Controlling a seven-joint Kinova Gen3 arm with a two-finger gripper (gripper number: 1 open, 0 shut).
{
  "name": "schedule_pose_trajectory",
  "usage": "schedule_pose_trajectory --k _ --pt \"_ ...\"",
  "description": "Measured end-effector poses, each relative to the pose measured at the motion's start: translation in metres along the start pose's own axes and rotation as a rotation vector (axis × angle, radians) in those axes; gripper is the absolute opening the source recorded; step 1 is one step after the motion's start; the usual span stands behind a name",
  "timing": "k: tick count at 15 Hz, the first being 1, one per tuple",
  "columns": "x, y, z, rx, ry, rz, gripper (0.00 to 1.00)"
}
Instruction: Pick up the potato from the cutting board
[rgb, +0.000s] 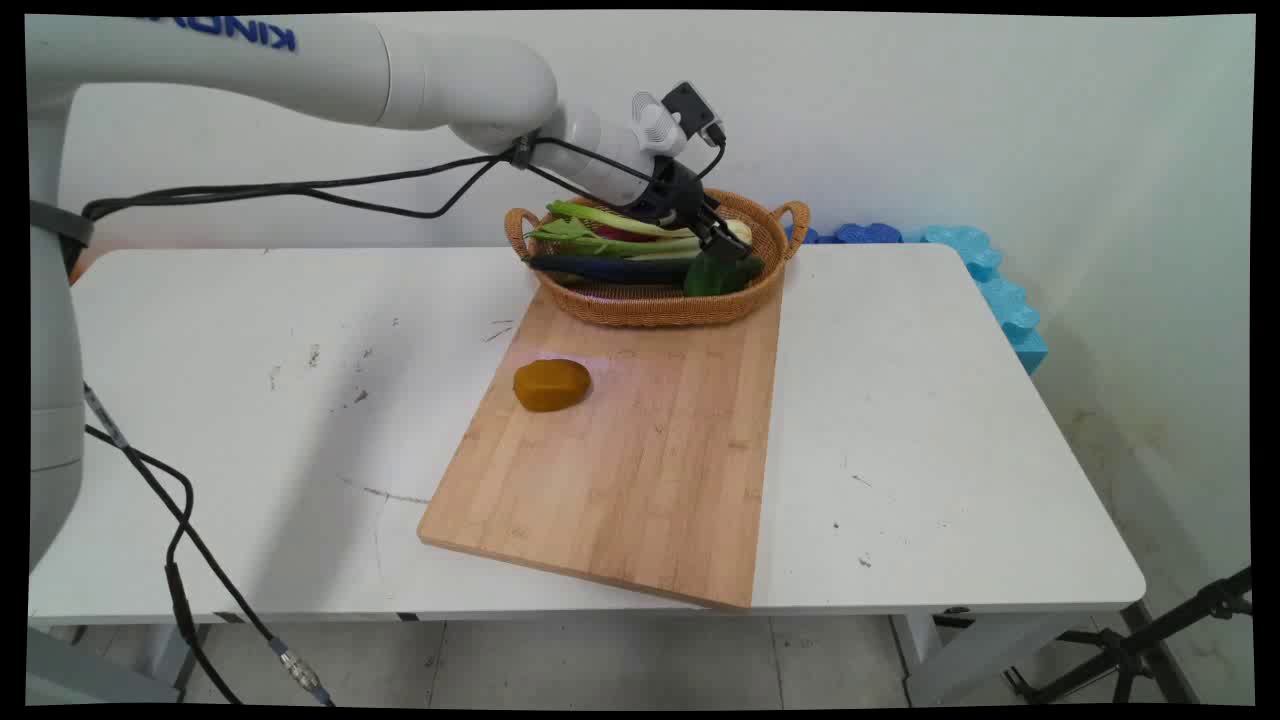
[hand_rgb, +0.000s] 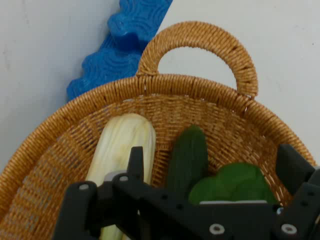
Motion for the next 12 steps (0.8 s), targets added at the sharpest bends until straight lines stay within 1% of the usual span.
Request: schedule_pose_trajectory --k 4,12 --pt "0.003 0.001 -0.011 -0.001 0.005 0.008 1.0" --pt "-0.005 0.011 -0.06 -0.009 -0.018 0.024 1.0"
